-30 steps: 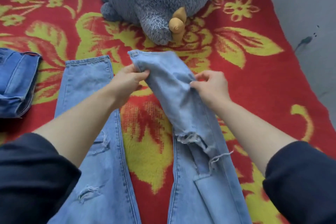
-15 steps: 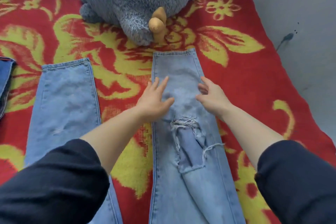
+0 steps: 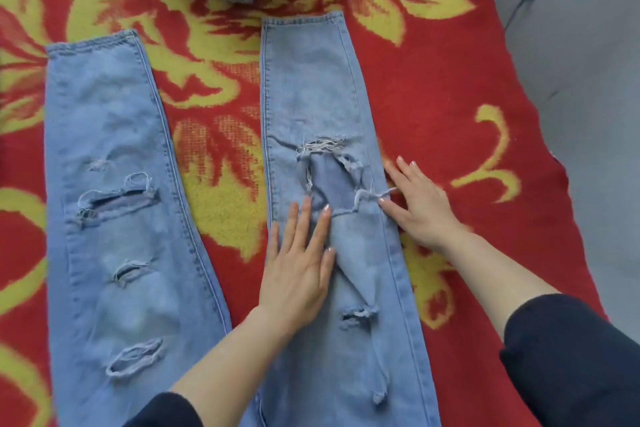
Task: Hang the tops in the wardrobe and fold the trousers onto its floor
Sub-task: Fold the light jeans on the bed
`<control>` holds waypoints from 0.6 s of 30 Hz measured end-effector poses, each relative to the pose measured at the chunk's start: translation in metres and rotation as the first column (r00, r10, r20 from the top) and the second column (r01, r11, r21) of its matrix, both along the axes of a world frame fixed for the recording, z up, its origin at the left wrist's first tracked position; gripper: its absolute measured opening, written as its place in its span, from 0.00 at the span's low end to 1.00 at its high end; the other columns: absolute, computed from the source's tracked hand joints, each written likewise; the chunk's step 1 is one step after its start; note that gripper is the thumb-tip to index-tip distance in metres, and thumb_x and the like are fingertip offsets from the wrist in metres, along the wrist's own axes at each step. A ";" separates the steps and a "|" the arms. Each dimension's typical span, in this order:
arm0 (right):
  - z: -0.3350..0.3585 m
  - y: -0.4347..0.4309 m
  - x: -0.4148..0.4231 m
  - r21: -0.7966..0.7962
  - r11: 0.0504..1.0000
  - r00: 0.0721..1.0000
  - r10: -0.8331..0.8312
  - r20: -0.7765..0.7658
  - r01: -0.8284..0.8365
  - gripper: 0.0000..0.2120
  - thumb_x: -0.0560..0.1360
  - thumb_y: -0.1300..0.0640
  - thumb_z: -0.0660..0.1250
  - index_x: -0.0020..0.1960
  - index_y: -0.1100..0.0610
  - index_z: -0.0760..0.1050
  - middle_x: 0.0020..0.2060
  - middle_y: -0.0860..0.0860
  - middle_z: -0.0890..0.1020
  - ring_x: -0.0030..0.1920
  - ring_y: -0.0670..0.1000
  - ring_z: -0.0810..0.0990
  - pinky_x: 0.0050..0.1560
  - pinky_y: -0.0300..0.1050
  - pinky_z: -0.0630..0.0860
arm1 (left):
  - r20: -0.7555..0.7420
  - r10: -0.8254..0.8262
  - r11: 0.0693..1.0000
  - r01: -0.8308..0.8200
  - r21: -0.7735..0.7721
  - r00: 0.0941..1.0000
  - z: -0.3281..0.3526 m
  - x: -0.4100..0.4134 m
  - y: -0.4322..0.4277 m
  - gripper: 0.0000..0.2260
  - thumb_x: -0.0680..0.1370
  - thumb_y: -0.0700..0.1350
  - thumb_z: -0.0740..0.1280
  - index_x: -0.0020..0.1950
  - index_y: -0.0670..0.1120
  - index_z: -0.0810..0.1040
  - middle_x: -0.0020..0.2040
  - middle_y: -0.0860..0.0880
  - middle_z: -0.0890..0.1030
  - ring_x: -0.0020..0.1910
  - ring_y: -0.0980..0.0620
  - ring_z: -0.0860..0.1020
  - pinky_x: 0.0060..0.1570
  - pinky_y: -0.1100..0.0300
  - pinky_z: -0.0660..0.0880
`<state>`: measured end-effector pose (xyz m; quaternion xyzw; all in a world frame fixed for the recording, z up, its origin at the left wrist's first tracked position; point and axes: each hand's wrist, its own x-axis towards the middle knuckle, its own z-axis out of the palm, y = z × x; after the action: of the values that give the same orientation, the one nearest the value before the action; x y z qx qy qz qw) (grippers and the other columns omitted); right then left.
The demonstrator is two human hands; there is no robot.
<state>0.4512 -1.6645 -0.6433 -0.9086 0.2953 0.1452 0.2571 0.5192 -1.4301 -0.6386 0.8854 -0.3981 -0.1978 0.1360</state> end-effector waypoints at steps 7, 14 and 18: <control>0.011 0.039 -0.095 0.200 0.967 0.987 -0.152 -0.051 0.160 0.32 0.73 0.47 0.72 0.73 0.39 0.63 0.78 0.46 0.49 0.78 0.49 0.44 0.75 0.59 0.51 | -0.018 -0.110 0.989 0.112 0.101 0.994 0.017 -0.141 0.052 0.32 0.67 0.42 0.73 0.71 0.50 0.72 0.73 0.41 0.67 0.71 0.40 0.66 0.64 0.38 0.67; 0.021 0.074 -0.134 0.356 0.875 0.942 -0.330 -0.055 0.328 0.04 0.74 0.51 0.71 0.47 0.45 0.78 0.78 0.50 0.53 0.76 0.53 0.55 0.72 0.61 0.57 | -0.431 0.285 0.958 -0.244 0.149 0.856 0.036 -0.238 0.050 0.12 0.78 0.55 0.60 0.54 0.48 0.69 0.52 0.50 0.70 0.53 0.47 0.73 0.50 0.52 0.71; 0.028 0.087 -0.134 0.337 0.881 0.943 -0.300 -0.145 0.332 0.12 0.74 0.44 0.69 0.34 0.47 0.77 0.78 0.47 0.49 0.78 0.50 0.49 0.74 0.61 0.52 | -0.431 0.271 0.902 -0.071 0.426 0.861 0.034 -0.276 0.042 0.27 0.73 0.66 0.60 0.59 0.46 0.68 0.58 0.49 0.67 0.59 0.46 0.68 0.51 0.50 0.71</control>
<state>0.3171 -1.5777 -0.6157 -0.7791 0.4194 0.1926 0.4243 0.2436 -1.3886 -0.6046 0.8495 -0.2215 -0.4744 0.0658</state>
